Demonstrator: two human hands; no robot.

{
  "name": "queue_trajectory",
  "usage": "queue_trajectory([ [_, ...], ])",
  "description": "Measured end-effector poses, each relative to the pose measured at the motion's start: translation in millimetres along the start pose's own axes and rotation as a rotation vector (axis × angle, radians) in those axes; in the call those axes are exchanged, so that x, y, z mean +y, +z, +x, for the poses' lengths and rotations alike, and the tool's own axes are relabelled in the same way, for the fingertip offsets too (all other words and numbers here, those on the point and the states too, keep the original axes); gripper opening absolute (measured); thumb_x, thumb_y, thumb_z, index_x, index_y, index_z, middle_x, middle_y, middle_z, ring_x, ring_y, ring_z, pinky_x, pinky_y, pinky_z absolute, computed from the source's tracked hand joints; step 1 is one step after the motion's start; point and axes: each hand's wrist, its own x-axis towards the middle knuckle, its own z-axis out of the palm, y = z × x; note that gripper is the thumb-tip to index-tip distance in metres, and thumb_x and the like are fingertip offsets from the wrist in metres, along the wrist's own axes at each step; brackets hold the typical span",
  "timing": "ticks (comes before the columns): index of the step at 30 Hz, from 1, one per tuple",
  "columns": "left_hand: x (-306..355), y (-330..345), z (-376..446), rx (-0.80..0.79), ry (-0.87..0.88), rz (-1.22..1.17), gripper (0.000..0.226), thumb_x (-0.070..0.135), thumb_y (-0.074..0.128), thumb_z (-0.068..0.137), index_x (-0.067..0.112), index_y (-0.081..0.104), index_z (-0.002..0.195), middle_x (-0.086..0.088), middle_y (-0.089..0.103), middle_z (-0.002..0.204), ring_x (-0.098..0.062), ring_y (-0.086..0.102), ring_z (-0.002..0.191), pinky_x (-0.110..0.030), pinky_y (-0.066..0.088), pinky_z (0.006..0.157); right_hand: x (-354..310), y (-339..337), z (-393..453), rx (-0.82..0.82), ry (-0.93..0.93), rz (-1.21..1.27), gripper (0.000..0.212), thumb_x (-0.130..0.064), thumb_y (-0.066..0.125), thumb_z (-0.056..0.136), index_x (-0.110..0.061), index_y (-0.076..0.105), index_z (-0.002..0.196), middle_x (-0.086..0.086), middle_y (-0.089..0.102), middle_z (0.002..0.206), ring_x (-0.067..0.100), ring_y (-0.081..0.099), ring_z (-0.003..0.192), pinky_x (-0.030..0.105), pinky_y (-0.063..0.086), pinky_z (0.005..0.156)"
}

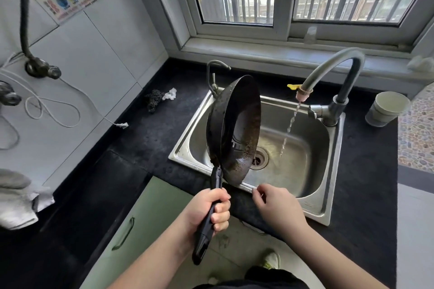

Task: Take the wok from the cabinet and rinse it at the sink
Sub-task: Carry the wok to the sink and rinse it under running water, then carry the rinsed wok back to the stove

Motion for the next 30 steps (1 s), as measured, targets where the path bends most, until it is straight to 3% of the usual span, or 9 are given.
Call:
queue_trajectory([
  [6, -10.2, -6.6, -8.7, -0.038, 0.062, 0.065, 0.039, -0.003, 0.034, 0.091, 0.017, 0.034, 0.057, 0.002, 0.032, 0.042, -0.007, 0.029, 0.024, -0.011, 0.029, 0.031, -15.3, 0.1, -11.9, -0.004, -0.038, -0.027, 0.034, -0.043, 0.041, 0.095, -0.017, 0.053, 0.078, 0.008, 0.069, 0.085, 0.031, 0.063, 0.085, 0.035, 0.037, 0.062],
  [10, -15.4, -12.0, -12.3, 0.006, 0.109, 0.205, 0.035, -0.004, 0.037, 0.091, 0.015, 0.033, 0.062, 0.000, 0.033, 0.044, -0.009, 0.031, 0.026, -0.013, 0.028, 0.032, -22.4, 1.1, -25.7, 0.006, -0.045, -0.006, 0.033, -0.042, 0.043, 0.095, -0.016, 0.059, 0.081, 0.006, 0.069, 0.082, 0.029, 0.063, 0.083, 0.035, 0.041, 0.063],
  [15, -16.1, -19.4, -20.6, 0.028, 0.192, 0.353, 0.032, -0.002, 0.041, 0.092, 0.014, 0.034, 0.065, -0.001, 0.035, 0.046, -0.011, 0.033, 0.028, -0.015, 0.029, 0.033, -31.7, 4.1, -54.3, -0.036, -0.011, 0.110, 0.034, -0.041, 0.045, 0.094, -0.017, 0.052, 0.070, 0.000, 0.063, 0.067, 0.023, 0.061, 0.068, 0.035, 0.045, 0.061],
  [19, -24.2, -22.2, -37.8, 0.021, 0.253, 0.423, 0.037, 0.008, 0.044, 0.096, 0.012, 0.037, 0.059, -0.001, 0.036, 0.045, -0.011, 0.035, 0.030, -0.017, 0.030, 0.035, -51.0, 3.9, -87.4, -0.171, 0.094, 0.449, 0.037, -0.034, 0.045, 0.096, -0.016, 0.060, 0.068, 0.002, 0.066, 0.057, 0.010, 0.056, 0.045, 0.028, 0.047, 0.053],
  [24, -50.8, -30.2, -70.2, 0.064, 0.361, 0.457, 0.039, 0.011, 0.045, 0.097, 0.012, 0.037, 0.059, 0.002, 0.042, 0.043, -0.011, 0.038, 0.031, -0.016, 0.032, 0.036, -87.2, 11.3, -144.3, -0.301, 0.172, 0.808, 0.039, -0.021, 0.036, 0.102, 0.001, 0.064, 0.085, 0.014, 0.064, 0.067, 0.023, 0.059, 0.054, 0.032, 0.046, 0.053],
  [27, -76.7, -45.0, -91.9, 0.084, 0.418, 0.395, 0.036, 0.006, 0.045, 0.096, 0.012, 0.038, 0.061, -0.001, 0.043, 0.047, -0.013, 0.039, 0.033, -0.018, 0.033, 0.037, -106.2, 16.7, -182.2, -0.406, 0.210, 0.845, 0.034, -0.013, 0.033, 0.097, 0.002, 0.062, 0.089, 0.019, 0.067, 0.072, 0.026, 0.061, 0.057, 0.032, 0.046, 0.055],
  [30, -102.9, -60.5, -114.5, 0.103, 0.441, 0.305, 0.034, 0.005, 0.045, 0.096, 0.012, 0.038, 0.063, -0.002, 0.042, 0.048, -0.013, 0.038, 0.032, -0.020, 0.034, 0.037, -119.7, 21.6, -212.6, -0.525, 0.245, 0.816, 0.042, -0.024, 0.034, 0.099, 0.002, 0.064, 0.085, 0.029, 0.070, 0.080, 0.028, 0.064, 0.059, 0.030, 0.049, 0.056],
])
